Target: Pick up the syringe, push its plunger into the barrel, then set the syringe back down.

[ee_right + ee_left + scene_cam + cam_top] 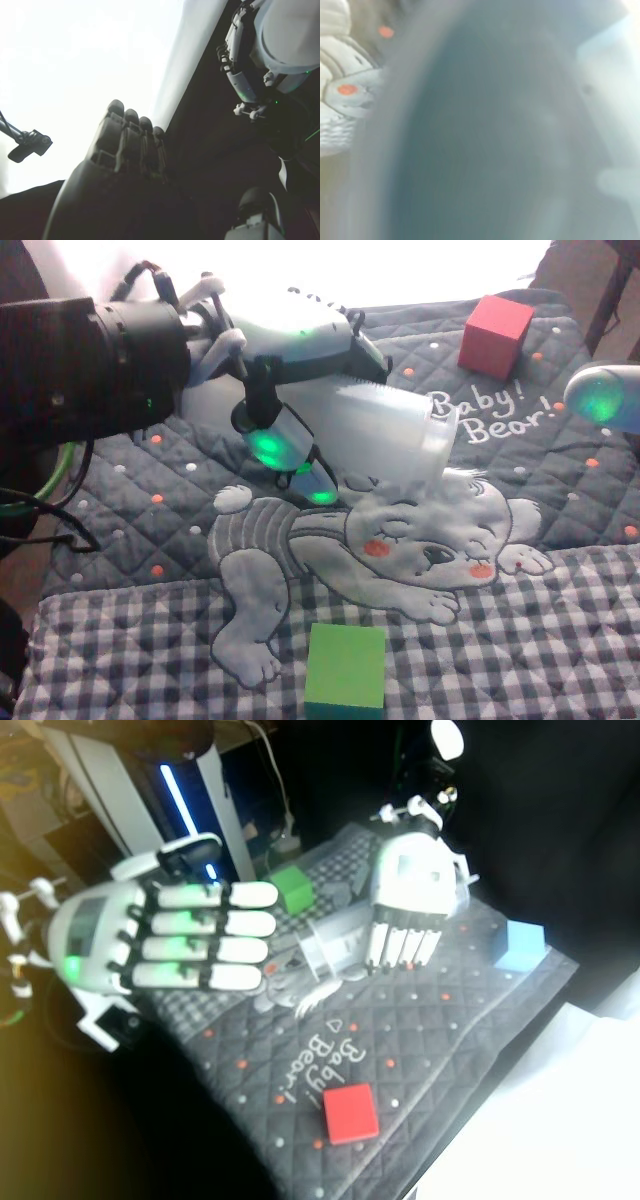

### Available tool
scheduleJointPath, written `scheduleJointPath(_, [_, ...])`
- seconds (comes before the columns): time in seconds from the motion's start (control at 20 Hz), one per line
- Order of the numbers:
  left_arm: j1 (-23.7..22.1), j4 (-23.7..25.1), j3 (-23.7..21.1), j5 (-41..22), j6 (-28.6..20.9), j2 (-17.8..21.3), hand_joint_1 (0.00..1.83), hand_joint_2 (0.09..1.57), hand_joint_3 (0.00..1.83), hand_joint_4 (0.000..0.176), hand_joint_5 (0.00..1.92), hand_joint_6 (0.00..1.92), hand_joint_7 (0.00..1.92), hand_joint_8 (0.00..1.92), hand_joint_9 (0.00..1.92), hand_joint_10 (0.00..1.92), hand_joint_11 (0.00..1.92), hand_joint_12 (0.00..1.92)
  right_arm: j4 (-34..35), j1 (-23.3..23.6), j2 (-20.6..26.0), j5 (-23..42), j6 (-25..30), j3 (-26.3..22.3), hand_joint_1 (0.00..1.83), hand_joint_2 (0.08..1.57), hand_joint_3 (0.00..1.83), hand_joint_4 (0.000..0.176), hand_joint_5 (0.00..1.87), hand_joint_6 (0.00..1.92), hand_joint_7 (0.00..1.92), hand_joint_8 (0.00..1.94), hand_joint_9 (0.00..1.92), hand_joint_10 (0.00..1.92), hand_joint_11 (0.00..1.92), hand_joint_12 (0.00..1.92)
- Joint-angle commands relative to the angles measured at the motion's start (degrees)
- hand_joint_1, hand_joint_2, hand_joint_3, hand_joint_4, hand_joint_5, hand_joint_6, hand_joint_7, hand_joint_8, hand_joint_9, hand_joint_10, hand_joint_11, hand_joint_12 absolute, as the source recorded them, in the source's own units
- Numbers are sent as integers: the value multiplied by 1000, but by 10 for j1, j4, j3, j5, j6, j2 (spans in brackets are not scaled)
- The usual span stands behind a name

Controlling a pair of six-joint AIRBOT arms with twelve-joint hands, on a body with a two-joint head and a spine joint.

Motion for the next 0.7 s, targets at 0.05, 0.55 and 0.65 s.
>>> scheduleJointPath(0.05, [-5,-12,2,-36,-6,-2,1523,1107,0,0,1175,1921,1432,1921,1534,1921,1589,1921,9,5,4,71,2,-1,0,912,8,0,0,0,0,0,0,0,19,7])
scheduleJointPath(0.55, [-4,-1,0,-33,-6,-2,1293,1163,0,0,835,1921,901,1841,1163,1921,1274,1921,9,5,4,71,1,0,0,905,5,0,0,0,0,0,0,0,29,10])
scheduleJointPath(0.65, [-2,0,-1,-33,-6,0,1122,1069,451,0,670,1558,752,1714,915,1921,1090,1921,9,5,4,71,1,1,0,907,5,0,0,0,0,0,0,0,31,10])
